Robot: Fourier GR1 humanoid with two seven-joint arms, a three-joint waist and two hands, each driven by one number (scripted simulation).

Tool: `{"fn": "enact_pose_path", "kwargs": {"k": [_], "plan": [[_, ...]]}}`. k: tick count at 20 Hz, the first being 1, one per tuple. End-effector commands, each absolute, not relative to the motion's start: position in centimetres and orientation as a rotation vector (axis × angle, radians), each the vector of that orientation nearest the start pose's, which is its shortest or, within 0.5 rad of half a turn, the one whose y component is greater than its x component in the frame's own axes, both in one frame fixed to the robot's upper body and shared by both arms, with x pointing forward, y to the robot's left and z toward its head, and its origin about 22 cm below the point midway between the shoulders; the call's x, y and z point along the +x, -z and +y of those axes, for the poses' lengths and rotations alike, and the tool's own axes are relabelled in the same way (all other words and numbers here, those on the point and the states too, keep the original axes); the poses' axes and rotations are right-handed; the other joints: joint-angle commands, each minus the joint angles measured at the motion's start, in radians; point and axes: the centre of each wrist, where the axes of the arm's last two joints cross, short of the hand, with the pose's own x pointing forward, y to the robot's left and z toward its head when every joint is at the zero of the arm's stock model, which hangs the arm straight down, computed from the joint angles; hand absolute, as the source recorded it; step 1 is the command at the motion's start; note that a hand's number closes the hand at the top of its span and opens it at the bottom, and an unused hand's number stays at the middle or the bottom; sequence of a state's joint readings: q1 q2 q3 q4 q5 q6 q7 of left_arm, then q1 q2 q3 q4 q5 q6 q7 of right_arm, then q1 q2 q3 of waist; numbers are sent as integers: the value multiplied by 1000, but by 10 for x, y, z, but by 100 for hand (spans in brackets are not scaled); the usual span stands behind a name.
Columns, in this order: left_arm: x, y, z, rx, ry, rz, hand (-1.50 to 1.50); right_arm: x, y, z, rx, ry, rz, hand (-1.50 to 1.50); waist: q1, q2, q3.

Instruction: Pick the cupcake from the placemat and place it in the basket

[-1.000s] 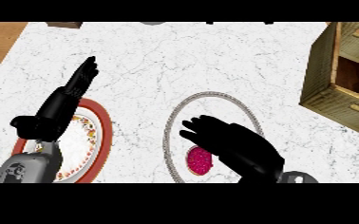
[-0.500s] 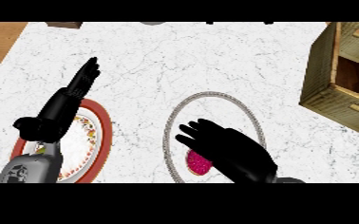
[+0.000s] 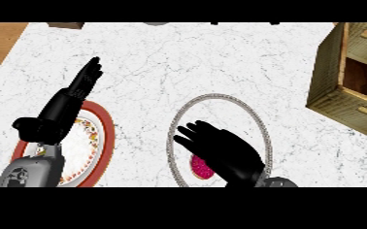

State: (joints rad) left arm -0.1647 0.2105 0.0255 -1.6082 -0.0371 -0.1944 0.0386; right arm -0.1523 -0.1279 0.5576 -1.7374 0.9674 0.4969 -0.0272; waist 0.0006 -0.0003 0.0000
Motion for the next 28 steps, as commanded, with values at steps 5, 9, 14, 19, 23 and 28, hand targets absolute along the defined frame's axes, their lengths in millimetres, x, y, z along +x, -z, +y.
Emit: {"fn": "enact_pose_path", "kwargs": {"k": [5, 9, 14, 19, 23, 28], "plan": [[270, -69, 256, 59, 384, -1685, 0, 226, -42, -109, -257, -1711, -1463, -150, 1, 0, 0], [287, -64, 261, 46, 374, -1689, 0, 257, -30, -114, -262, -1718, -1454, -150, 1, 1, 0], [280, -59, 266, 54, 385, -1695, 0, 249, -15, -92, -217, -1765, -1389, -150, 2, 1, 0], [277, -50, 272, 31, 379, -1697, 0, 238, -15, -74, -192, -1855, -1353, 150, 1, 0, 0], [293, -47, 266, 47, 380, -1682, 0, 242, -7, -94, -174, -1846, -1388, 150, -1, 0, 0], [282, -54, 255, 34, 380, -1673, 0, 220, 0, -102, -231, -1977, -1427, 150, 0, -1, 0]]}}
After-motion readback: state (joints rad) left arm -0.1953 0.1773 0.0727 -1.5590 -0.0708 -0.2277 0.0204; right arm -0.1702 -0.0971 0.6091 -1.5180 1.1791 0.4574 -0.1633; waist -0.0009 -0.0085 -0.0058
